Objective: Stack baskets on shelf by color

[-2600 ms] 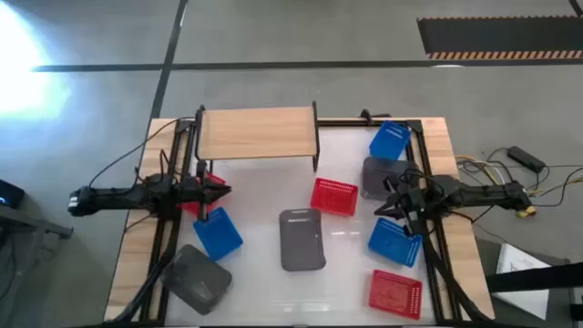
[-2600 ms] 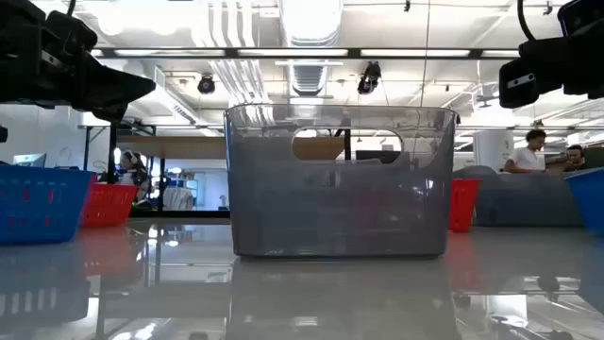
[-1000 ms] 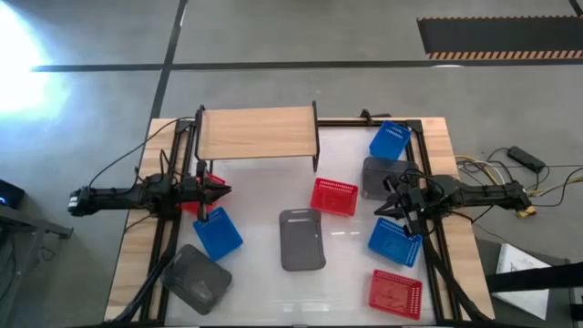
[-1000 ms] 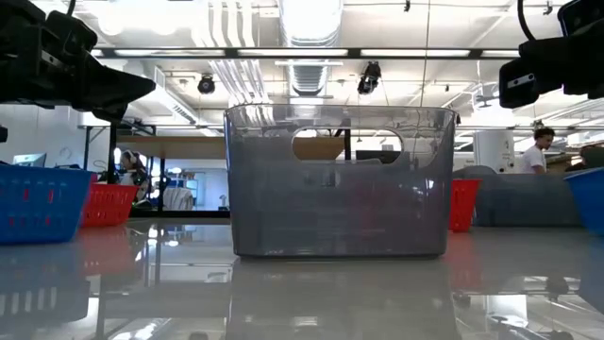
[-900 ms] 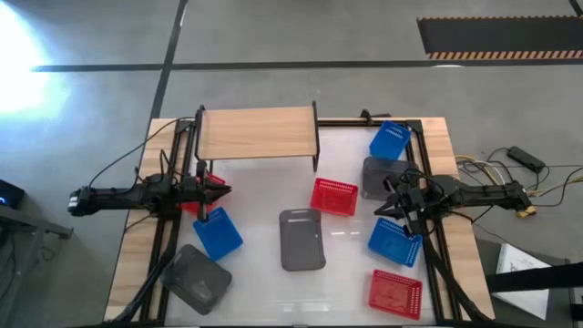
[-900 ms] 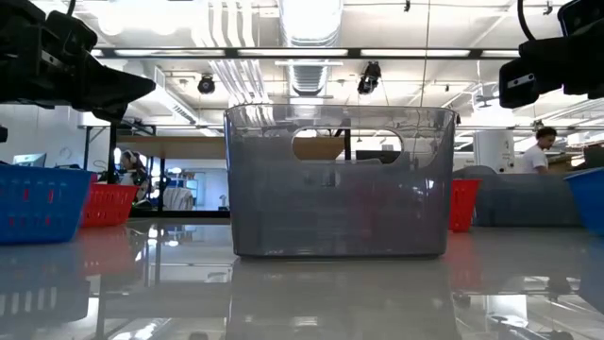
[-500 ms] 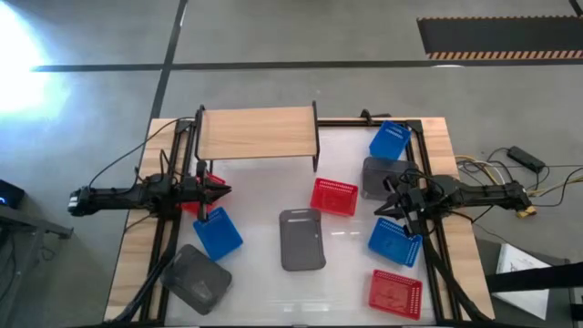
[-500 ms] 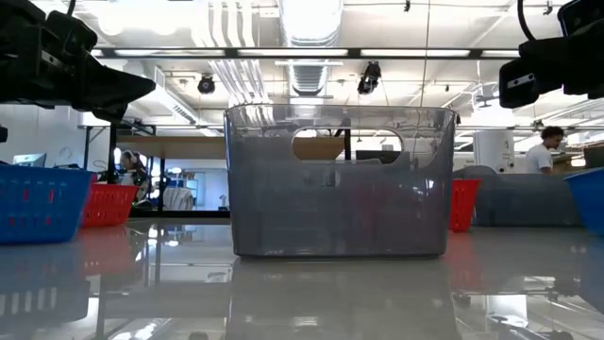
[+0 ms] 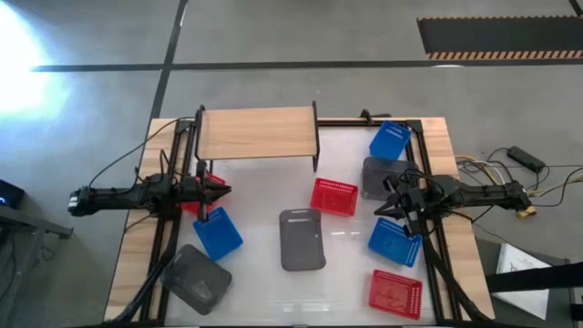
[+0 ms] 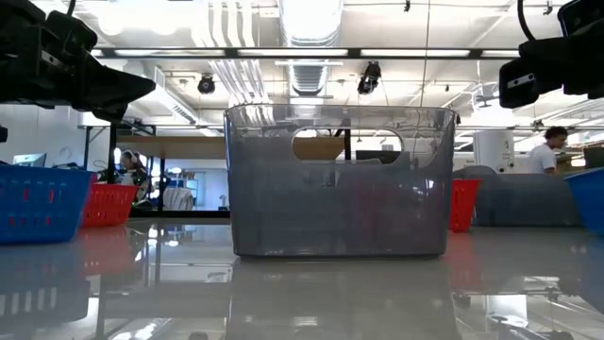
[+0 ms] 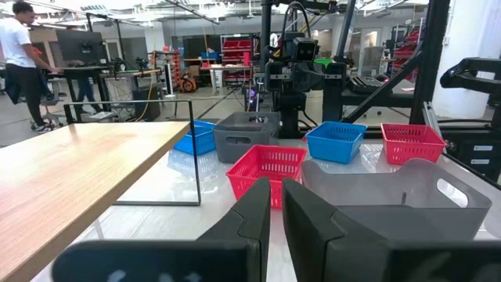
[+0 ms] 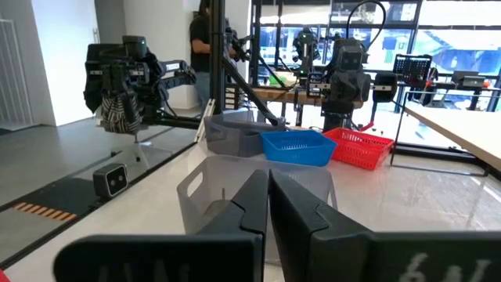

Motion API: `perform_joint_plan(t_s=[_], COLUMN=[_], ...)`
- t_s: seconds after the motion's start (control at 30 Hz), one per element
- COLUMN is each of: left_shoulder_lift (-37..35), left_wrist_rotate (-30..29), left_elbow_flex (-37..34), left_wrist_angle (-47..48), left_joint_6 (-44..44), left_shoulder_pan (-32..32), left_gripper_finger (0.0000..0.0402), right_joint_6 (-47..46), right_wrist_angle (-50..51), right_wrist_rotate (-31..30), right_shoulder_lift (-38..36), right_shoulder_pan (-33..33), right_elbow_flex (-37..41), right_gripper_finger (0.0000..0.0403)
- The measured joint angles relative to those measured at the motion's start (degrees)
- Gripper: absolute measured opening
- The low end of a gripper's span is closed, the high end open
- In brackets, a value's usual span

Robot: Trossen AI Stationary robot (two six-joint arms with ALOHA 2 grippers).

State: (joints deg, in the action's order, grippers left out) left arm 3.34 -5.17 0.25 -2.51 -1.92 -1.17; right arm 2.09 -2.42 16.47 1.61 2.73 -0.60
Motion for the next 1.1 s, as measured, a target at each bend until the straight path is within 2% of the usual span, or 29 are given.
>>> perform_joint_plan(t_s=[0.6,0.7,0.83,0.93,1.1], left_shoulder_lift=[0.01,0.01,0.01,0.03,5.36], left_wrist_rotate=[-0.04,-0.05,-0.27,-0.28,1.29], left_elbow_flex=[0.0,0.0,-0.02,0.11,3.29], left_wrist_angle=[-1.07,-6.31,-18.77,-27.22,-26.15], left_joint_6=[-0.01,0.0,0.08,4.72,4.55], left_shoulder_pan=[0.0,0.02,0.01,0.0,0.19], left_gripper_finger=[0.0019,0.0019,0.0019,0.0019,0.0019], right_joint_6=[0.0,-0.07,-0.09,0.0,-0.04], right_wrist_angle=[-0.01,-0.01,0.01,-0.01,-0.01], right_wrist_rotate=[0.0,0.02,0.02,0.0,0.0], right_shoulder_lift=[-0.02,-0.02,0.0,-0.02,0.0], right_shoulder_pan=[0.0,0.01,0.02,0.0,0.01], right_elbow_flex=[0.0,0.0,0.0,0.0,0.0], right_gripper_finger=[0.0009,0.0009,0.0009,0.0009,0.0009])
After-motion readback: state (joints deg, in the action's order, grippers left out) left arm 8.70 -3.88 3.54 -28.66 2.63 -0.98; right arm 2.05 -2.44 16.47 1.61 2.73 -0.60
